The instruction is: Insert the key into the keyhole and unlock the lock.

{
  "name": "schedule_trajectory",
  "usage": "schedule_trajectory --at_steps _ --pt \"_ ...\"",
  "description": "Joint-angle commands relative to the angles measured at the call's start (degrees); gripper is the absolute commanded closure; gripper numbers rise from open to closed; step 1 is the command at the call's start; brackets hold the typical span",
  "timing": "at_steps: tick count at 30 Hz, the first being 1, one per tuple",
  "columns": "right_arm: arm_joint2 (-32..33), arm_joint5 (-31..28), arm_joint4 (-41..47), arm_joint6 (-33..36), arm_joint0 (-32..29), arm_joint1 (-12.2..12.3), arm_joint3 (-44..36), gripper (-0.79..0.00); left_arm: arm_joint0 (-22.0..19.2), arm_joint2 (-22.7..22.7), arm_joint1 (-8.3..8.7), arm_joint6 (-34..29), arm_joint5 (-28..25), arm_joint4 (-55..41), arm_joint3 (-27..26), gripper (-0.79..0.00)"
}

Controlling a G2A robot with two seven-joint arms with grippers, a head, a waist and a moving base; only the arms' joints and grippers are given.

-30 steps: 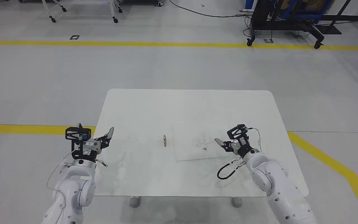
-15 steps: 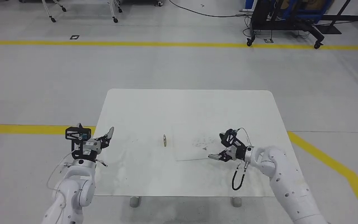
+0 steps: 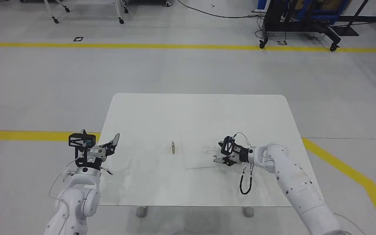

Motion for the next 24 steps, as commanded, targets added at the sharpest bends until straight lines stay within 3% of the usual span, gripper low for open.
schedule_trajectory --at_steps 1,5,7,24 --pt "-0.64 -0.31 -1.51 -1.85 0.43 0.07 0.24 -0.332 0.00 0.00 0.00 0.00 0.00 0.00 0.00 -0.785" --pt "-1.67 -0.82 -4.38 -4.18 1.10 0.31 0.46 -0.197 0.00 0.00 0.00 0.00 0.00 0.00 0.00 -0.785" --pt "-2.18 -0.94 -5.43 -5.15 1.34 0.40 0.44 0.000 0.00 0.00 0.00 0.00 0.00 0.00 0.00 -0.785" --pt "-1.78 -3.75 -8.15 -13.13 1.25 2.05 -0.23 0.000 0.00 0.00 0.00 0.00 0.00 0.00 0.00 -0.785"
